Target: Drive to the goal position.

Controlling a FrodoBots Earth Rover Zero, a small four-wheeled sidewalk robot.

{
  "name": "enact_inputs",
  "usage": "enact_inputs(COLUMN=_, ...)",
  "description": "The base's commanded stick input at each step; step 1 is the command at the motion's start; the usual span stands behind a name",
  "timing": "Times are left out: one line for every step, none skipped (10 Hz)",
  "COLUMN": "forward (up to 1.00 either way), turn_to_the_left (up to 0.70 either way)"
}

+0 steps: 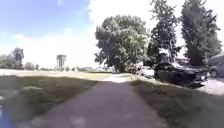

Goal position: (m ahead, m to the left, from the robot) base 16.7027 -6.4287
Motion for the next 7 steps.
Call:
enact_inputs(forward=0.7, turn_to_the_left=0.0)
enact_inputs(forward=0.7, turn_to_the_left=0.0)
enact_inputs(forward=0.7, turn_to_the_left=0.0)
enact_inputs(forward=0.7, turn_to_the_left=0.0)
enact_inputs(forward=0.7, turn_to_the_left=0.0)
enact_inputs(forward=0.7, turn_to_the_left=0.0)
enact_inputs(forward=0.7, turn_to_the_left=0.0)
